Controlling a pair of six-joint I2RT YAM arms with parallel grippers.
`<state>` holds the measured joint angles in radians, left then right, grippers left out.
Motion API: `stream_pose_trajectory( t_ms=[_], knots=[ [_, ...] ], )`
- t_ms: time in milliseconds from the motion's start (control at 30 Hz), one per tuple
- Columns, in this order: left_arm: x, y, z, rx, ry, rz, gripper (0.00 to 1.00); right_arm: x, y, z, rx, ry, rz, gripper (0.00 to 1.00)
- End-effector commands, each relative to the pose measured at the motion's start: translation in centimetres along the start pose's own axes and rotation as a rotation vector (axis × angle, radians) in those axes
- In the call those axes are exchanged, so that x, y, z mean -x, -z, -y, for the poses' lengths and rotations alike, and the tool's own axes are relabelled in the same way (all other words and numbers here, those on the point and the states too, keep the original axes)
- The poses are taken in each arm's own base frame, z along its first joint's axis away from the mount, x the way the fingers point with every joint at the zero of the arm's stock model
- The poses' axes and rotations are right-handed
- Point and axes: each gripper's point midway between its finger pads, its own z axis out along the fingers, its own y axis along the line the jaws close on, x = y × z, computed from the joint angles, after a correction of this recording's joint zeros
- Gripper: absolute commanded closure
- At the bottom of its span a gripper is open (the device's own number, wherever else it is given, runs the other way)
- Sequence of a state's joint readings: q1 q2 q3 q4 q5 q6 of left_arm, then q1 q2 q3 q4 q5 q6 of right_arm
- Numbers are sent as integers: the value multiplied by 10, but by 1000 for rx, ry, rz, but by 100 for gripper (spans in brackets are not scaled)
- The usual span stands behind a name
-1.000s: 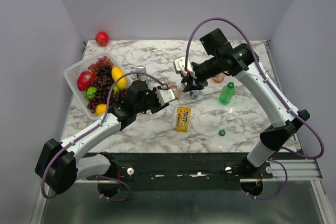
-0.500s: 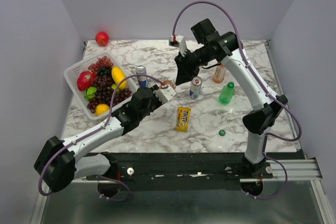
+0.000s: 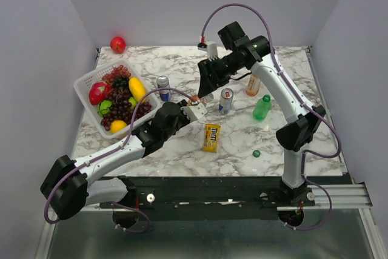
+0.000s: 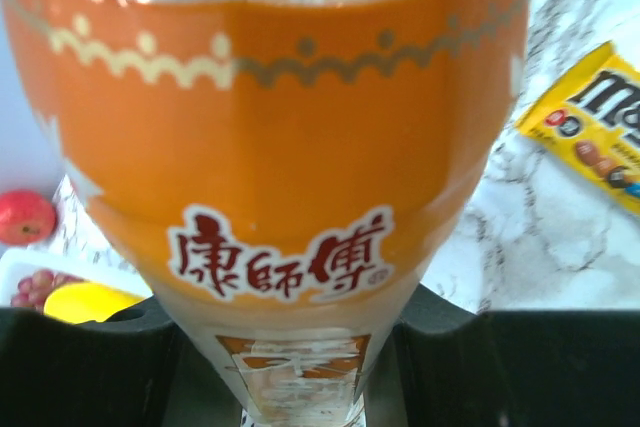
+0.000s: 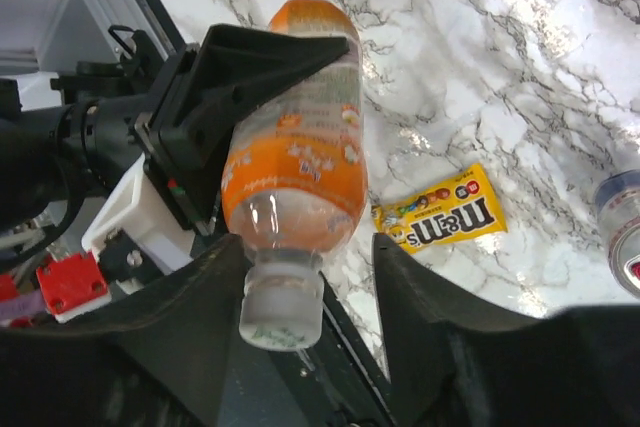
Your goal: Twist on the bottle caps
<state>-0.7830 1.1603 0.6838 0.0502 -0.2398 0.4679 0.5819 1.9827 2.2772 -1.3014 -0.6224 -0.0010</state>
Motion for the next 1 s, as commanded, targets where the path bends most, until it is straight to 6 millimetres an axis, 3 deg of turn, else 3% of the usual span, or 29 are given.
stream_pose_trajectory(
  t_ms=[0,133,200,233,267,333,367,400,433,567,833,967],
  knots=[
    [26,-2,14,-95,-14,87,100,13,25,3,-31,65,70,28],
    [31,-3,19,-162,12,93,100,14,57,4,-77,218,126,19],
    [25,-2,34,-273,-2,80,100,18,70,1,-57,342,160,21],
    [27,-2,34,-298,-6,90,100,18,74,-1,-32,518,164,24],
    [28,-1,38,-341,-9,102,100,11,88,-17,-6,638,184,26],
    [27,2,44,-446,-27,129,100,-16,79,-23,97,880,180,27],
    [27,3,45,-476,-36,140,100,-10,98,-41,59,1025,286,25],
    [24,5,50,-531,-57,143,100,-14,102,-47,52,1085,327,24],
    [26,6,52,-550,-69,149,100,-33,83,-34,64,1108,303,22],
    [32,13,58,-637,-104,166,100,-44,78,-41,35,1284,299,22],
    [41,16,58,-650,-90,200,100,-48,63,-42,66,1362,258,27],
    [43,15,57,-643,-88,206,100,-62,56,-43,114,1400,199,31]
  ],
)
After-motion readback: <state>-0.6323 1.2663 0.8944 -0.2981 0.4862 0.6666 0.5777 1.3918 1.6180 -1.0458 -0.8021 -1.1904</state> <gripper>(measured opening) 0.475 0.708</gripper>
